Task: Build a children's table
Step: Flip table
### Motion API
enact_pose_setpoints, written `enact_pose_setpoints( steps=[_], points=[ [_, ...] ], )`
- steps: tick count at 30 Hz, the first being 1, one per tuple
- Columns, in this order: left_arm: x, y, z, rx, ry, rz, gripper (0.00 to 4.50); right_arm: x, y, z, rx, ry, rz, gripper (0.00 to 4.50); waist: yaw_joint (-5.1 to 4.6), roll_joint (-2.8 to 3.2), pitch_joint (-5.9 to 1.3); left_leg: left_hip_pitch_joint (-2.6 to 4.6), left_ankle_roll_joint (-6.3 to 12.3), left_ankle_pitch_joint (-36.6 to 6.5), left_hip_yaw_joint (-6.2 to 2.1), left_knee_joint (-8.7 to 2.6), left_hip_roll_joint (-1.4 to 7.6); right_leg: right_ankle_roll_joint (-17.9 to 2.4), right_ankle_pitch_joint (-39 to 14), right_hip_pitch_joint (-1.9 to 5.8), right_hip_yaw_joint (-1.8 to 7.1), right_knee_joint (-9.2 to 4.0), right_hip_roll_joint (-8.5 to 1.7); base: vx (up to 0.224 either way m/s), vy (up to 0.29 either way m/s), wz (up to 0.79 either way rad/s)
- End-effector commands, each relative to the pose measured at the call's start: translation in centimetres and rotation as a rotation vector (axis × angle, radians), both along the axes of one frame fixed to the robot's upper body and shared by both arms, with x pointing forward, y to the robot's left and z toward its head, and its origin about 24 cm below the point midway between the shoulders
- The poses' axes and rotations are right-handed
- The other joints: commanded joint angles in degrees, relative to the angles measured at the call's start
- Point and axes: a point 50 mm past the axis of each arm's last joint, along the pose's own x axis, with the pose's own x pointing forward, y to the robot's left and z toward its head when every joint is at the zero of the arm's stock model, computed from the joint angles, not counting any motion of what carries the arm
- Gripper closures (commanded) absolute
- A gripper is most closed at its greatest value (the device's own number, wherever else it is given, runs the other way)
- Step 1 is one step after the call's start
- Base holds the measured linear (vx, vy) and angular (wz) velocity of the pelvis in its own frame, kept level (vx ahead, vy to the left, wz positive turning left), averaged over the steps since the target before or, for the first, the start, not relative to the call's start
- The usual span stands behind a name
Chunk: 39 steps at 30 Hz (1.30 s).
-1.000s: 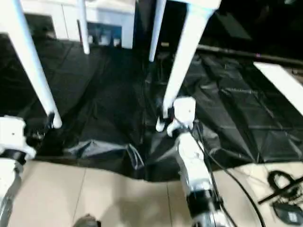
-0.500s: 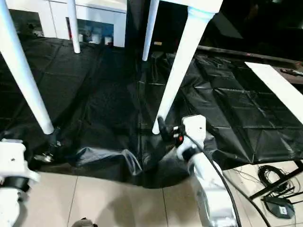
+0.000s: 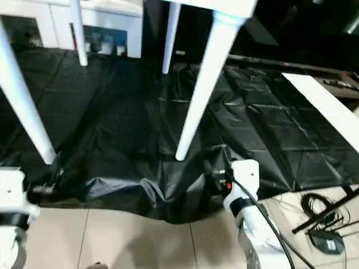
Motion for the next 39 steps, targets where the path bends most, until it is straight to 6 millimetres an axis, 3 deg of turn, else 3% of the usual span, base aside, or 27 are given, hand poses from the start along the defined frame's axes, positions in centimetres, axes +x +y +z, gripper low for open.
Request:
enact_pose_setpoints(
  steps=[1, 6, 8, 10, 12, 14, 15, 17, 18, 19, 20, 21, 22, 23, 24, 25, 26, 27, 28, 29, 30, 31, 33, 34, 36, 37, 39],
  points=[
    [0.1, -0.1, -0.1, 0.021, 0.006, -0.005, 0.39, 0.4, 0.3, 0.7, 0.019, -0.041, 0.032, 0.45, -0.13, 2.02, -1.64, 0.58, -2.52, -26.0, -1.10, -5.35, 1.37, -1.6, -20.3, 0.25, 3.01, -6.71, -4.00, 0.000, 0.000, 0.00],
    [0.1, -0.2, -0.2, 0.091, 0.017, -0.019, 0.39, 0.1, 1.4, 1.3, 0.005, -0.096, 0.160, 0.45, -0.55, 2.74, -1.37, 1.53, -3.56, -29.4, -1.77, -5.49, 1.90, -1.7, -20.8, -0.12, 2.10, -6.91, -2.44, 0.000, 0.000, 0.00],
    [-0.1, -0.4, -0.2, 0.105, 0.016, -0.024, 0.39, 0.3, 1.7, 1.1, 0.001, -0.086, 0.191, 0.45, -1.85, 4.07, -1.51, 2.72, -1.43, -31.2, -4.86, -8.17, 6.53, -7.6, -10.3, 0.17, 0.25, -4.52, -0.69, 0.000, 0.000, 0.00],
    [-0.5, -0.5, -0.5, 0.057, 0.026, -0.004, 0.39, 0.4, 1.9, 0.9, -0.003, -0.078, 0.241, 0.45, -2.61, 4.44, -1.94, 2.27, 2.97, -30.6, -6.75, -11.49, 12.06, -10.8, -3.3, 0.16, -1.06, 1.45, -1.28, -0.001, -0.100, 0.03],
    [-0.5, -0.5, -0.6, 0.045, 0.029, 0.000, 0.39, 0.5, 2.0, 0.9, -0.004, -0.078, 0.250, 0.45, -3.01, 3.71, -2.04, 1.79, 6.31, -29.4, -5.60, -11.37, 11.11, -12.7, -2.6, 0.22, -0.36, 1.80, -2.27, -0.006, -0.153, 0.00],
    [-0.9, -0.6, -0.7, -0.002, 0.028, 0.002, 0.39, 0.6, 2.0, 0.9, 0.004, -0.091, 0.276, 0.45, -2.95, 0.67, -2.12, 0.13, 8.74, -27.8, -1.01, -5.52, 3.76, -20.3, -8.3, 0.27, 1.08, -3.59, -2.92, -0.041, -0.205, -0.03],
    [-1.1, -0.7, -0.6, -0.018, 0.025, -0.003, 0.39, 0.6, 2.0, 0.9, -0.009, -0.098, 0.291, 0.45, -0.31, -1.21, -2.30, -0.05, 9.76, -17.5, 2.17, 10.02, -4.52, -13.5, -29.8, -0.03, 2.96, -10.47, -6.58, -0.048, -0.187, -0.03],
    [-1.3, -0.8, -0.6, 0.004, 0.021, 0.001, 0.39, 0.5, 2.1, 0.8, 0.001, -0.086, 0.323, 0.45, 0.57, -1.17, -1.64, -3.17, 5.68, -9.7, 0.37, 8.78, -3.42, 5.0, -43.2, 1.24, 5.27, -9.36, -8.20, -0.026, -0.177, -0.15],
    [-1.5, -0.6, -0.6, 0.034, 0.023, 0.022, 0.39, 0.6, 2.2, 0.7, -0.009, -0.088, 0.346, 0.45, 1.84, -2.21, -1.74, -5.18, 6.44, -10.2, -3.14, 6.79, -1.71, 17.5, -38.3, 4.54, 4.08, -7.15, -13.21, -0.025, -0.139, -0.03],
    [-1.7, -0.7, -0.6, 0.061, 0.022, 0.028, 0.39, 0.5, 2.3, 0.7, -0.012, -0.087, 0.373, 0.45, 1.67, -0.89, -2.06, -3.85, 7.54, -10.3, -5.23, 7.92, -0.23, 12.9, -32.2, 3.34, 3.95, -9.24, -18.93, -0.053, -0.080, 0.28],
    [-1.9, -0.7, -0.5, 0.095, 0.020, 0.035, 0.39, 0.5, 2.4, 0.6, -0.014, -0.087, 0.390, 0.45, 2.08, -0.11, -2.03, -3.83, 6.71, -9.5, -5.84, 8.79, -0.23, 8.9, -31.3, 3.53, 3.01, -10.06, -20.25, -0.053, -0.080, 0.28],
    [-1.9, -0.7, -0.5, 0.105, 0.021, 0.038, 0.39, 0.5, 2.4, 0.6, -0.016, -0.087, 0.395, 0.45, 1.80, 1.04, -1.07, -2.51, 4.76, -8.0, -5.35, 8.15, -0.40, 3.9, -30.4, 3.15, -2.90, -11.75, -18.07, -0.087, -0.056, 0.33],
    [-2.0, -0.7, -0.6, 0.110, 0.023, 0.042, 0.39, 0.5, 2.4, 0.6, -0.015, -0.087, 0.403, 0.45, 1.46, 2.39, -0.30, 1.62, 4.98, -12.0, -4.39, 5.34, -0.33, 2.1, -33.7, 2.71, -10.92, -13.72, -12.80, -0.112, -0.020, 0.32],
    [-2.0, -0.7, -0.6, 0.110, 0.023, 0.042, 0.39, 0.5, 2.4, 0.6, -0.015, -0.087, 0.403, 0.45, 0.52, 3.85, -0.03, 1.32, 4.81, -18.7, -6.35, 2.32, 2.05, 2.1, -31.4, 3.98, -14.07, -12.69, -9.83, -0.112, -0.020, 0.32],
    [-2.0, -0.7, -0.6, 0.112, 0.025, 0.050, 0.39, 0.6, 2.4, 0.5, -0.012, -0.087, 0.403, 0.45, -0.12, 4.45, -0.45, -4.05, 7.14, -38.5, -14.44, -7.67, 9.25, -1.4, -13.7, 5.87, -7.77, 5.08, -1.62, -0.011, -0.014, 0.57],
    [-2.1, -0.6, -0.7, 0.104, 0.032, 0.059, 0.39, 0.6, 2.3, 0.5, -0.008, -0.087, 0.400, 0.45, 0.10, 4.21, -0.95, -0.79, 4.72, -42.4, -15.09, -7.69, 8.77, -3.7, -14.3, 1.10, -5.73, 6.91, 1.00, 0.081, -0.073, 0.95],
    [-2.1, 0.0, -1.1, 0.066, 0.057, 0.102, 0.39, 0.8, 2.3, 0.3, 0.014, -0.080, 0.387, 0.45, 0.59, 5.18, -1.17, 0.69, 1.83, -45.3, -12.87, -6.22, 6.16, -4.8, -9.5, -2.08, -3.36, 9.39, 2.24, 0.081, -0.073, 0.95],
    [-2.2, 0.7, -1.4, 0.016, 0.074, 0.151, 0.39, 0.9, 2.2, 0.1, 0.034, -0.066, 0.370, 0.45, -0.09, 5.53, -1.38, -0.29, 2.31, -41.2, -9.19, -6.52, 6.96, -3.4, -6.8, -1.19, -1.70, 8.58, 0.60, -0.015, -0.112, 0.60],
    [-2.2, 1.0, -1.3, 0.002, 0.071, 0.166, 0.39, 1.0, 2.1, 0.0, 0.032, -0.063, 0.371, 0.45, 0.77, 4.30, -1.52, -3.32, 1.87, -38.0, -5.27, -5.74, 2.26, -1.5, -5.1, 1.52, -0.06, 4.56, -0.57, -0.039, -0.062, 0.05],
    [-2.2, 1.2, -1.2, 0.017, 0.070, 0.167, 0.39, 1.1, 2.2, 0.0, 0.028, -0.064, 0.379, 0.45, 1.45, 0.09, -2.99, -1.98, 3.68, -27.7, -4.37, -0.19, -0.46, 2.1, -12.0, 0.42, 5.33, -1.23, -6.16, -0.095, -0.118, 0.04],
    [-2.1, 1.3, -1.0, 0.047, 0.066, 0.165, 0.39, 1.2, 2.2, 0.0, 0.027, -0.070, 0.388, 0.45, 2.64, -0.17, -1.60, -2.87, 4.49, -20.8, -3.95, 3.28, -0.77, 6.2, -24.2, -0.05, 8.29, -6.30, -12.06, -0.107, -0.135, -0.12],
    [-2.0, 1.4, -0.9, 0.070, 0.064, 0.163, 0.39, 1.2, 2.2, 0.0, 0.028, -0.074, 0.393, 0.45, 4.08, -1.09, -1.40, -4.56, 6.30, -9.1, -4.66, 9.31, -0.71, 12.1, -41.7, -0.05, 11.74, -9.27, -14.96, -0.107, -0.135, -0.12],
    [-1.9, 1.4, -0.7, 0.083, 0.058, 0.155, 0.39, 1.2, 2.3, 0.0, 0.023, -0.074, 0.389, 0.45, 4.86, -1.13, -1.38, -7.27, 6.37, -7.2, -6.39, 10.69, -2.38, 11.2, -37.7, 2.85, 12.27, -8.55, -15.20, -0.025, -0.054, -0.11],
    [-1.9, 1.4, -0.7, 0.082, 0.057, 0.154, 0.39, 1.2, 2.3, 0.0, 0.021, -0.073, 0.388, 0.45, 5.24, -1.41, -0.62, -5.01, 5.91, -8.1, -6.24, 9.99, -2.54, 5.8, -36.9, 1.45, 11.67, -9.23, -14.39, -0.054, 0.028, -0.16],
    [-1.6, 1.3, -0.5, 0.101, 0.053, 0.119, 0.39, 1.1, 2.4, 0.1, 0.020, -0.073, 0.372, 0.45, 5.54, -0.11, -1.04, -3.05, 7.56, -6.4, -5.93, 5.72, -2.14, -3.5, -35.1, 2.81, 9.78, -9.80, -12.41, -0.052, 0.089, -0.02],
    [-1.5, 1.2, -0.4, 0.115, 0.052, 0.098, 0.39, 1.0, 2.4, 0.1, 0.015, -0.071, 0.358, 0.45, 5.79, 1.26, -2.00, -1.14, 10.49, -5.1, -5.26, 1.78, -1.72, -7.3, -30.6, 3.72, 8.02, -9.15, -9.59, -0.017, 0.194, 0.06],
    [-1.4, 1.1, -0.4, 0.122, 0.053, 0.089, 0.39, 0.9, 2.4, 0.0, 0.013, -0.069, 0.347, 0.45, 4.43, 2.69, -1.56, 1.88, 15.29, -11.3, -4.27, -3.24, -1.74, -8.1, -26.3, 1.31, 3.99, -7.10, -3.78, -0.029, 0.199, 0.10]
  ],
)
